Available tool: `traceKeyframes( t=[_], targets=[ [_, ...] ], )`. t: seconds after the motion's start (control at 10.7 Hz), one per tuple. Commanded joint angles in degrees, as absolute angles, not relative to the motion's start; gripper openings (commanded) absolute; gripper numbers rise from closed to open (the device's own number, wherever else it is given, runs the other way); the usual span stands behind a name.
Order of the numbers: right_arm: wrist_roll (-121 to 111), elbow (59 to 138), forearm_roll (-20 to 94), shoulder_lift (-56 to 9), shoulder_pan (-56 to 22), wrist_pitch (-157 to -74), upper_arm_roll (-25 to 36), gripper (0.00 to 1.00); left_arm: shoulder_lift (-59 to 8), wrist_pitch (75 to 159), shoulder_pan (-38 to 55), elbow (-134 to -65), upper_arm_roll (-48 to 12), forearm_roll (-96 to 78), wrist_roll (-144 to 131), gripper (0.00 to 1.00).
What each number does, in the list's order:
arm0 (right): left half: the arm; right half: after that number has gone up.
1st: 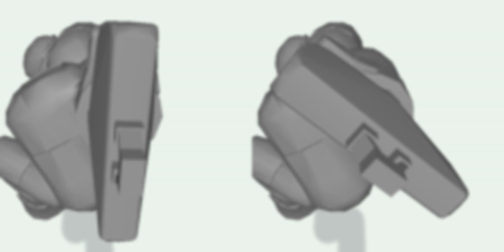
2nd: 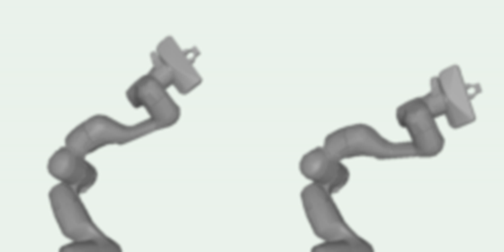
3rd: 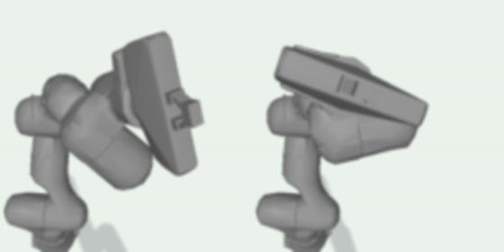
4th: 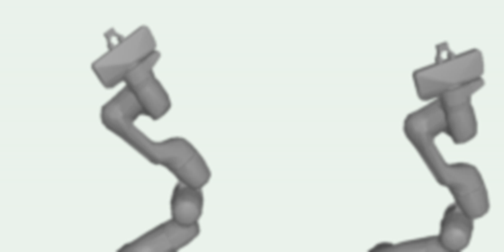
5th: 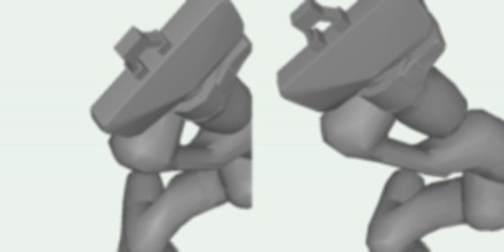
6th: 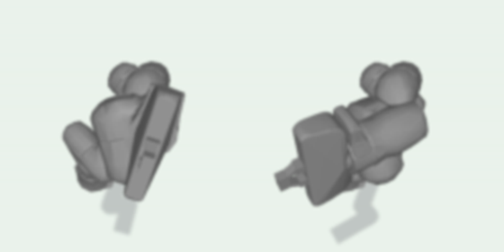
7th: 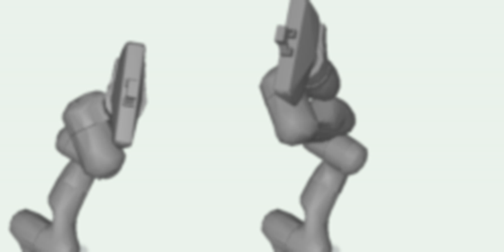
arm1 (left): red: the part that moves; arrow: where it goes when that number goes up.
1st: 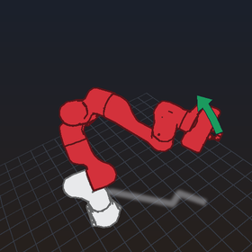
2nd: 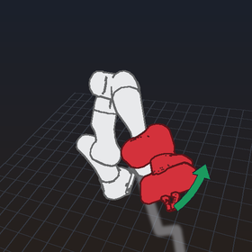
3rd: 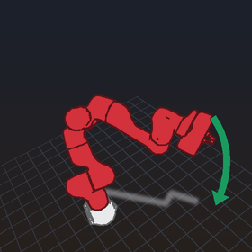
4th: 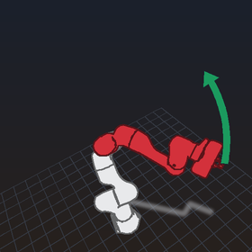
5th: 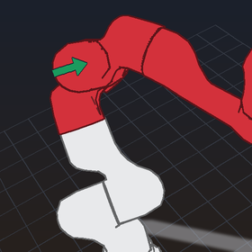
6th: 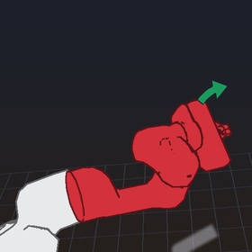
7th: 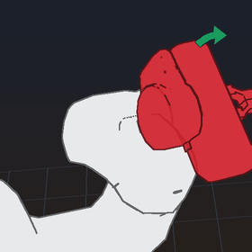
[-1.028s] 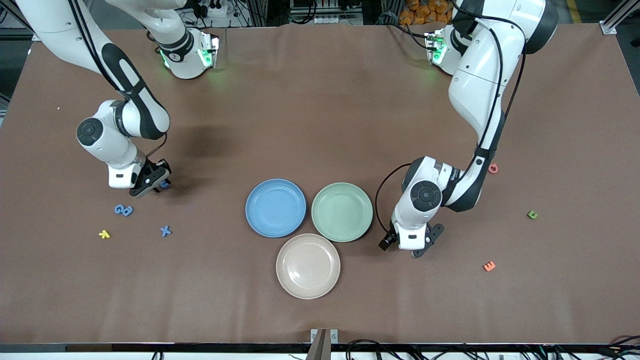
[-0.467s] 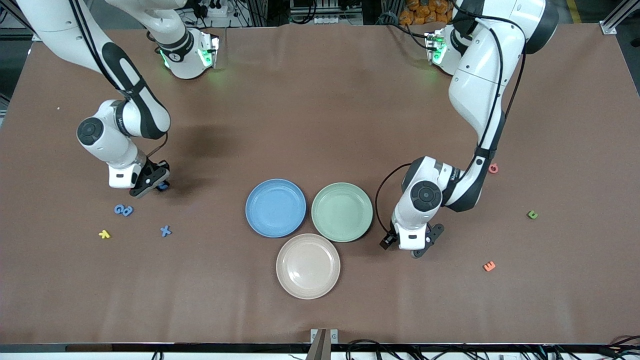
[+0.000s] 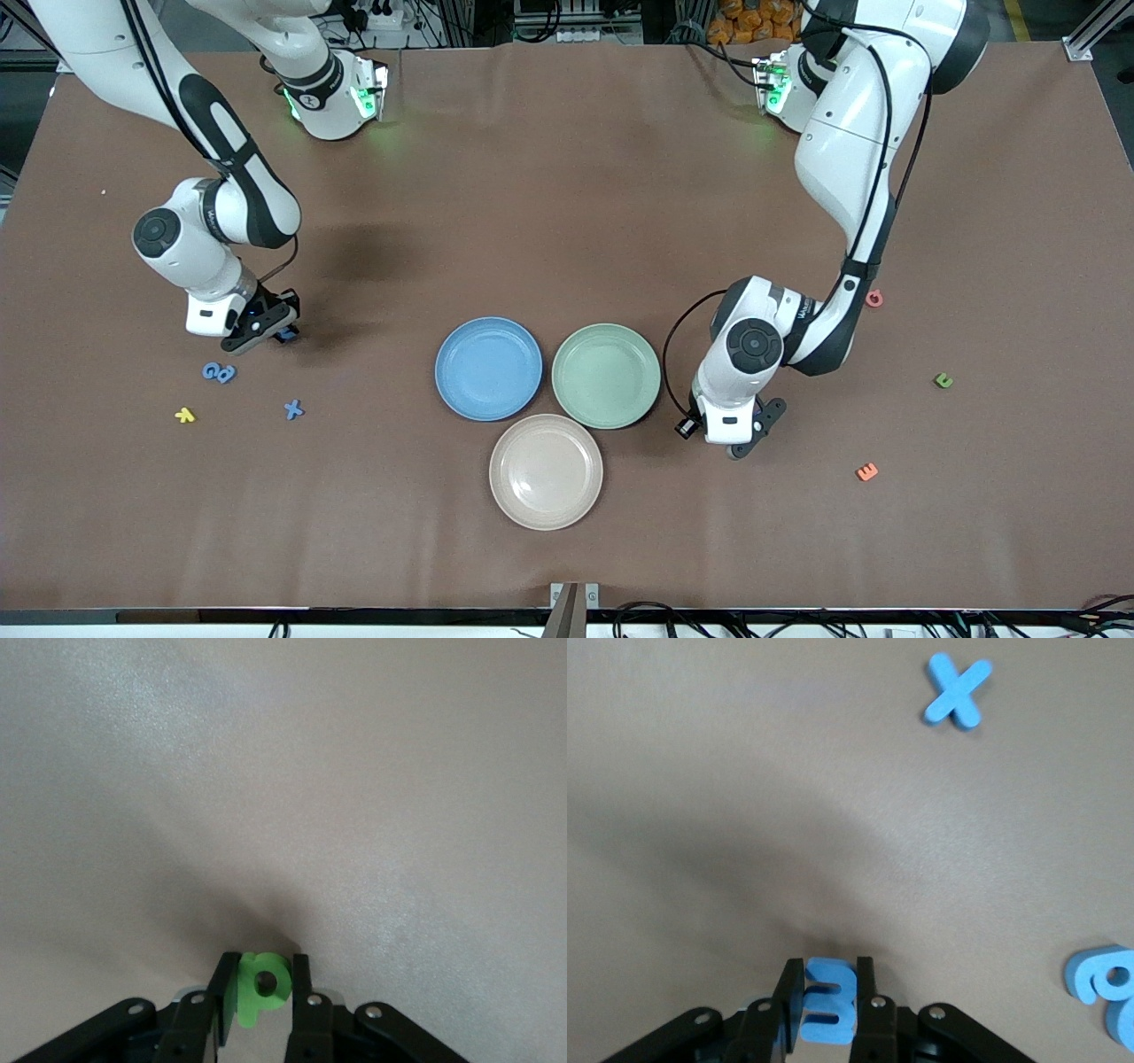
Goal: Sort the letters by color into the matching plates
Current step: 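Grasp the blue 3 with the right gripper while the left gripper grasps green p, then drop the blue 3 in the blue plate while the left gripper drops p in green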
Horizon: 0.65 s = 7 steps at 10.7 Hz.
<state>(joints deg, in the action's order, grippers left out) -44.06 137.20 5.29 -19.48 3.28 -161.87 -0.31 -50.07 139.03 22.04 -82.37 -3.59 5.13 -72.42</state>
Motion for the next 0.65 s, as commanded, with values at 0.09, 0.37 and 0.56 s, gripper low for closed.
traceKeyframes(
  t=[0.09, 0.37, 0.56],
  targets=[
    [-27.82, 132.11, 5.63, -15.65, 2.38, -151.27, -3.34, 0.12, -48.35, 138.87, 22.50, -82.53, -1.76, 7.12, -74.71, 0.00],
    [-8.59, 126.59, 5.63, -16.08, -3.67, -146.19, -3.34, 0.12, -44.40, 136.15, 22.50, -82.53, -2.02, 6.94, -74.79, 0.00],
    [3.64, 120.44, 5.54, -17.05, -7.98, -138.99, -3.34, 0.12, -43.51, 135.97, 23.55, -82.44, -2.37, 6.07, -75.06, 0.00]
  ],
)
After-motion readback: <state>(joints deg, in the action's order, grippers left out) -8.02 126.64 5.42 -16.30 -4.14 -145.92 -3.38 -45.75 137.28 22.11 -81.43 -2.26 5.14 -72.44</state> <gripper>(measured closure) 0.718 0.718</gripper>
